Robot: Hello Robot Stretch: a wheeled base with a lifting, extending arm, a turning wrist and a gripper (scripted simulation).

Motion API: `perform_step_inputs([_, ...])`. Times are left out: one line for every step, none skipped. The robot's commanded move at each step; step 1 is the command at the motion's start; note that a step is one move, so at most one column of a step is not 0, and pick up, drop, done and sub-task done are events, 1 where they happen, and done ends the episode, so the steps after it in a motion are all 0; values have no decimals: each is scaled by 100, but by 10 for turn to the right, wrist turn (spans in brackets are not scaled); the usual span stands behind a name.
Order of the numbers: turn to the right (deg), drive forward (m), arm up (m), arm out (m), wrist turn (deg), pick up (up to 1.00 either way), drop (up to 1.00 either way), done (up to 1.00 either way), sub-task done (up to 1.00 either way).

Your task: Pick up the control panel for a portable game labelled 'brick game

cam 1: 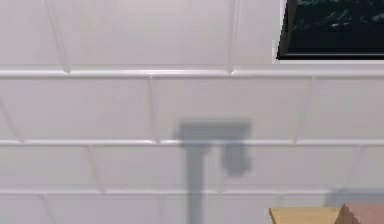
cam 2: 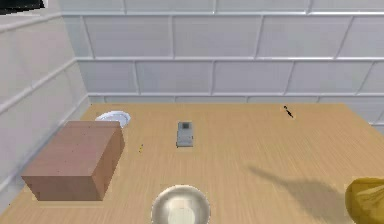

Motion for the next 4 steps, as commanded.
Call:
perform_step_inputs([0,0,50,0,0,0,0,0,0])
perform_step_inputs([0,0,34,0,0,0,0,0,0])
perform_step_inputs([0,0,0,46,0,0,0,0,0])
perform_step_inputs([0,0,0,0,450,0,0,0,0])
